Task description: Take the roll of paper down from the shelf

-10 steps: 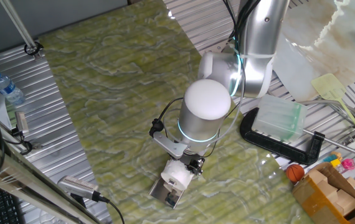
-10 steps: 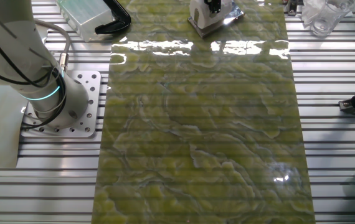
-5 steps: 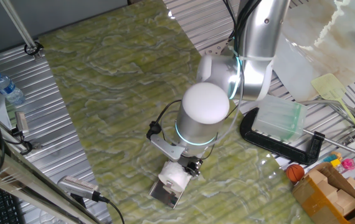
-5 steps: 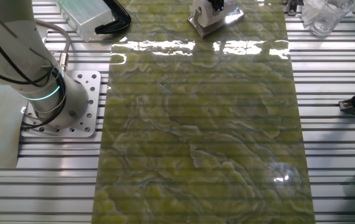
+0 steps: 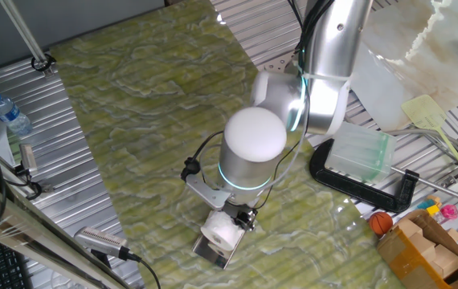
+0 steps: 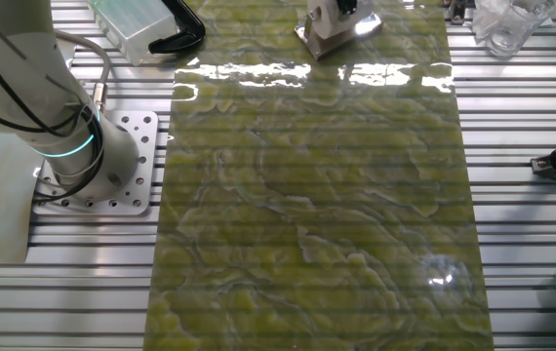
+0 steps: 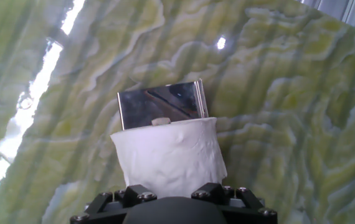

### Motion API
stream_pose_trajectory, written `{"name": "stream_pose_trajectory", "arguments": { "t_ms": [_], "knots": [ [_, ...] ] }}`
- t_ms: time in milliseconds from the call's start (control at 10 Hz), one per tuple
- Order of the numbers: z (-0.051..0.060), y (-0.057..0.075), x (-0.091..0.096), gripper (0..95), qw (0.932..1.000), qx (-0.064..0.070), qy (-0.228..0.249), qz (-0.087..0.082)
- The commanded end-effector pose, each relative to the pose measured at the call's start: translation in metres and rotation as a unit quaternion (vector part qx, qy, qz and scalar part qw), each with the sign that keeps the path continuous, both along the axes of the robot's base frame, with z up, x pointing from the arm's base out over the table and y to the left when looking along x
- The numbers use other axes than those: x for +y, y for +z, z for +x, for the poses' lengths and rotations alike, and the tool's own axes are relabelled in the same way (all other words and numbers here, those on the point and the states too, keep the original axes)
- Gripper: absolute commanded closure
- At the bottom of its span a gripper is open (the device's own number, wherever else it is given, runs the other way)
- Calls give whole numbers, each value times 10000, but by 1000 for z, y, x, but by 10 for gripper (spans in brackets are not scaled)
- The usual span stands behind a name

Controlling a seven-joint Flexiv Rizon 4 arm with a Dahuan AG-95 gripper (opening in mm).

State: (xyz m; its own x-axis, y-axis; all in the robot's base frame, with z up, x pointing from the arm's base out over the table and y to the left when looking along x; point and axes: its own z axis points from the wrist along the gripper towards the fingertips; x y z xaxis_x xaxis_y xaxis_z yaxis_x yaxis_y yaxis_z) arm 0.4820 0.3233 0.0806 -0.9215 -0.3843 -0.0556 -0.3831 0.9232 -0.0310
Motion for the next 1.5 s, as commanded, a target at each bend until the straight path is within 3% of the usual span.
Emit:
{"name": "stream_pose_trajectory", "arguments": {
  "t_ms": [100, 700, 1500],
  "knots": [
    [2, 3, 2, 950, 10000, 78, -19, -3],
    [18, 20, 11, 950, 9998, 137, -135, 23],
    [21, 23, 12, 950, 9998, 26, -157, 91]
  ]
}}
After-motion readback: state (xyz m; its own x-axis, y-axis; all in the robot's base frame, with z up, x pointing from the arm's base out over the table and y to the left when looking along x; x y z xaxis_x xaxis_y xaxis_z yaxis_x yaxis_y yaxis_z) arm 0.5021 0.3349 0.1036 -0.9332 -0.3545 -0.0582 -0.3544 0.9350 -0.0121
